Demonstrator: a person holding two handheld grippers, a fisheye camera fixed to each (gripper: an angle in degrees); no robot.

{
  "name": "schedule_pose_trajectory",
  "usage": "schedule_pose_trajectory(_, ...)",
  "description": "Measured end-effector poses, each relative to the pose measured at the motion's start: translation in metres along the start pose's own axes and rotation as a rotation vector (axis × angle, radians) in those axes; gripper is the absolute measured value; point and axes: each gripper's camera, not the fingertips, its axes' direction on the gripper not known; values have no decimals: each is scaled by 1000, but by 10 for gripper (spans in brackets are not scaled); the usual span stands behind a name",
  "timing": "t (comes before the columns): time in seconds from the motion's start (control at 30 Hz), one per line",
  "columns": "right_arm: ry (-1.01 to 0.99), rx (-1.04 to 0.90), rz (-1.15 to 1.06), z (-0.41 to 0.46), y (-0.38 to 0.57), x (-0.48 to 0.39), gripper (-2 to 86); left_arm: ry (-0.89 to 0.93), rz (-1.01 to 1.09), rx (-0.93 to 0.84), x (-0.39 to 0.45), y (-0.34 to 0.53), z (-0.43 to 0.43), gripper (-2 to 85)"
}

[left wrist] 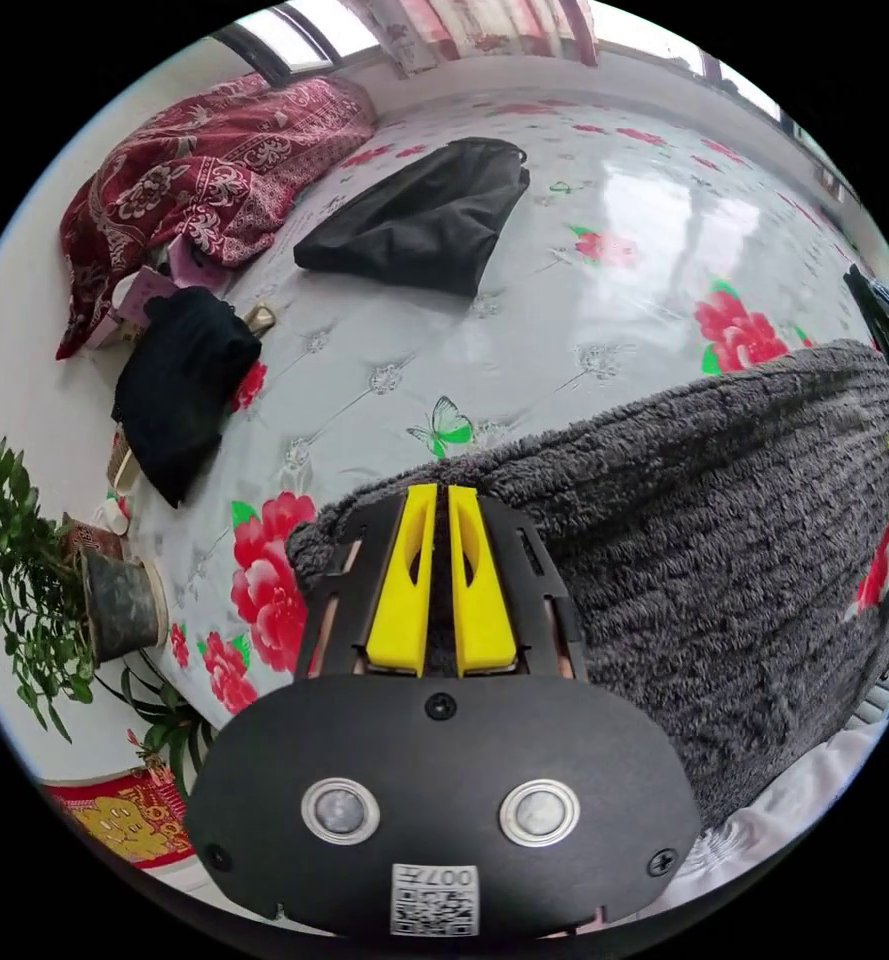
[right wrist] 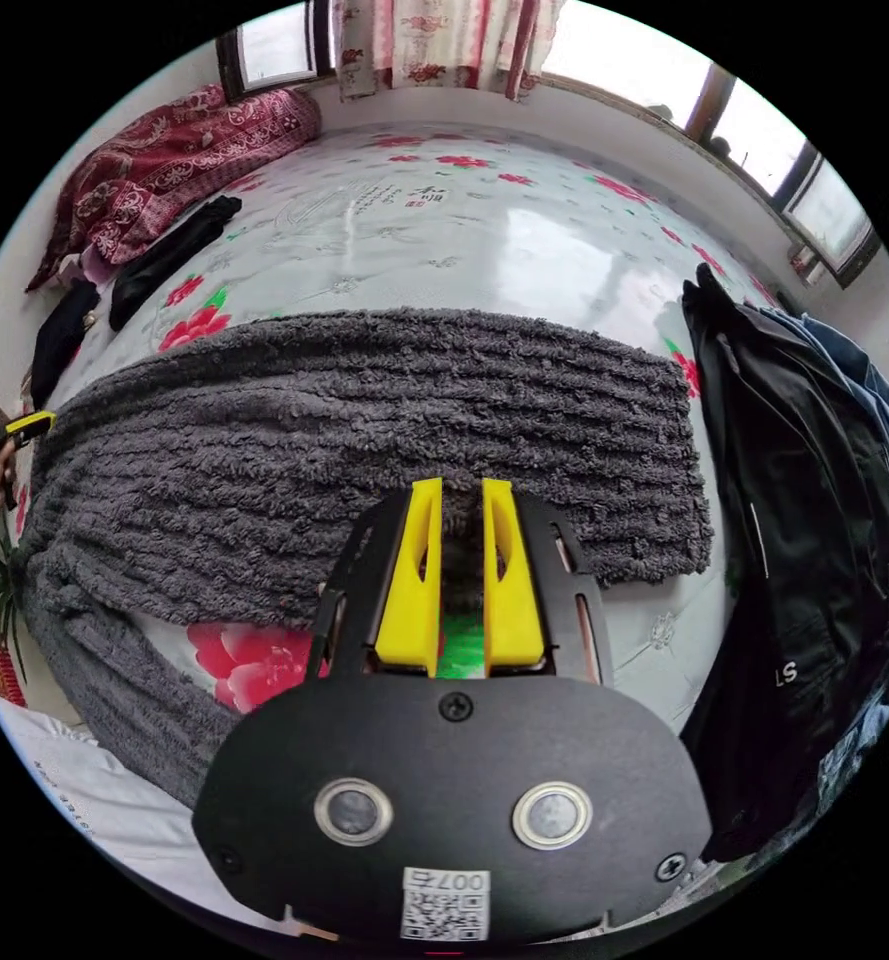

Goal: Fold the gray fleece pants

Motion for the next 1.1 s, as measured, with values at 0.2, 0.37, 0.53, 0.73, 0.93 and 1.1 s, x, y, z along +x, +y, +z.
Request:
schedule_pose_trajectory(0.2, -77, 9, 99, 4, -34, 53, 48, -116, -13, -35, -6, -52, 24, -9)
schedule_pose_trajectory(0.37, -137, 17, 204, -39, -41, 83, 64, -19, -151, -1, -38, -42, -17, -6)
schedule_pose_trajectory(0.53, -268, 160, 293, -135, 40, 114, 75, 138, -329, 161, -87, 75, -97, 32)
schedule_pose_trajectory(0.73, -381, 54, 592, -198, 216, 185, 96, 155, -527, 71, -125, 285, -154, 49)
schedule_pose_trajectory(0.93, -354, -9, 870, -229, 354, 240, 102, 175, -785, -98, -173, 429, -156, 73)
schedule_pose_trajectory(1.1, -426, -52, 882, -225, 375, 244, 98, 444, -836, -22, -180, 447, -143, 164)
